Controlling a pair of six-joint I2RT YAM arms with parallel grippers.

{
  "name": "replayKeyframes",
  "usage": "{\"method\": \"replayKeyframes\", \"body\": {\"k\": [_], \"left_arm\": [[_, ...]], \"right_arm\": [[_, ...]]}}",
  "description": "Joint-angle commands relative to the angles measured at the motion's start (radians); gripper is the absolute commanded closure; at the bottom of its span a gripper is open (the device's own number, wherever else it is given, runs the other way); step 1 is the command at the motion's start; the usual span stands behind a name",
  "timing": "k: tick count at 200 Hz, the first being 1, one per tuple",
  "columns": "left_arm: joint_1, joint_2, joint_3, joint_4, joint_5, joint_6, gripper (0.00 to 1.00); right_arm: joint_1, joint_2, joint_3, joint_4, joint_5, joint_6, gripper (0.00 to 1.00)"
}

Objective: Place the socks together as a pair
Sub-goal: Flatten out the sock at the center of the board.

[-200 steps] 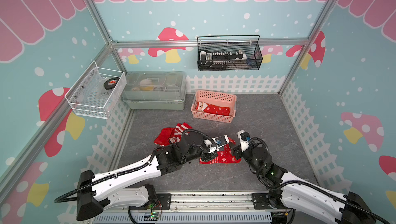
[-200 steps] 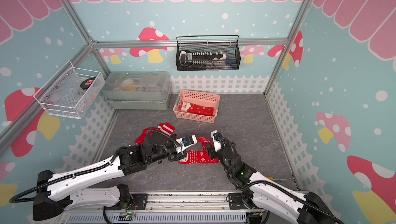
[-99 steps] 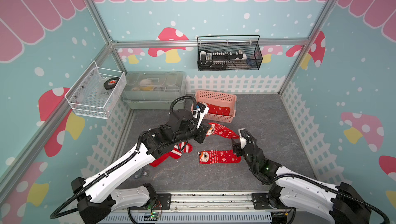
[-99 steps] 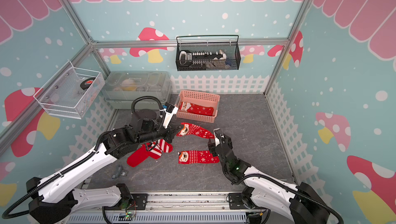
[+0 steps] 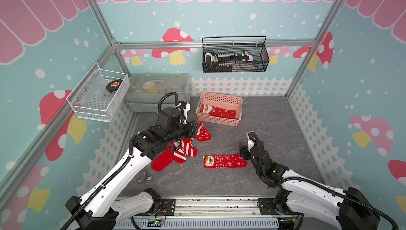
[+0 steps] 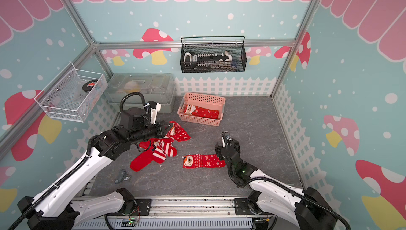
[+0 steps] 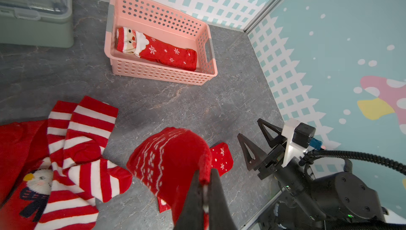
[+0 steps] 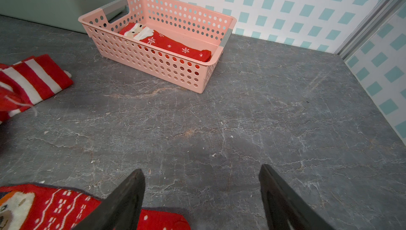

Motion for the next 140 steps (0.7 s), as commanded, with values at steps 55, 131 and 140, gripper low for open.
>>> {"method": "replayKeyframes", "body": {"k": [55,131,140], "left_arm": [[-0.002,0.128,0.002,0.187,0.206,-0.326,1.0],[-0.145,0.343,0.024,0.568,0.214,-0.575,1.0],[-0.143,0.375,0.051,0.546,0.226,-0.551,1.0]], "right_arm": [[-0.01,-0.023,0.017,-0.007,0.019,0.003,0.2],[-0.014,-0.067,-0.001,-0.005,0.061,-0.016,0.2],[-0.015,-0.07,-0.004,-0.002,0.064,-0.014,0.2]]}}
